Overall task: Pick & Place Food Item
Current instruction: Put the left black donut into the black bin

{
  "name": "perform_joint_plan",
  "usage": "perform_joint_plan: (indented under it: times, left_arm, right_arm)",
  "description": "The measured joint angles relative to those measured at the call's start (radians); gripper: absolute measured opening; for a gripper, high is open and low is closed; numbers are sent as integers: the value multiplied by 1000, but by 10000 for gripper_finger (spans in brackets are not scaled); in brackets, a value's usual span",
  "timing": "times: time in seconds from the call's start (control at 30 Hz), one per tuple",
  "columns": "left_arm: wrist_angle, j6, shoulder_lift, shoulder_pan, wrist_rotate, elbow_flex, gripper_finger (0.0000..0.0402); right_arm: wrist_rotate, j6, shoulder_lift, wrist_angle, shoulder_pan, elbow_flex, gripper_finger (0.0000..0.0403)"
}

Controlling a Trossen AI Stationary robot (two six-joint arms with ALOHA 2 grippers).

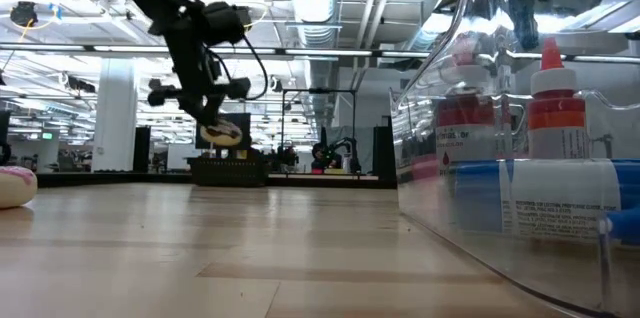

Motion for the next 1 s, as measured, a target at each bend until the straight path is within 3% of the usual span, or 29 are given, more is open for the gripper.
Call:
perform_joint_plan:
  times: [0.37,0.83,1.0]
  left_arm:
    - [62,-29,53,59,-54,0,28]
    - [83,-59,71,53,-81,0,28]
    - [83,-60,71,53,-81,0,48]
  right_arm:
    - [-50,1,-55,-46,-7,0,118]
    - [-77,-10,-70,-81,-7,0,118]
    - [-77,-13,-70,-81,-7,0,118]
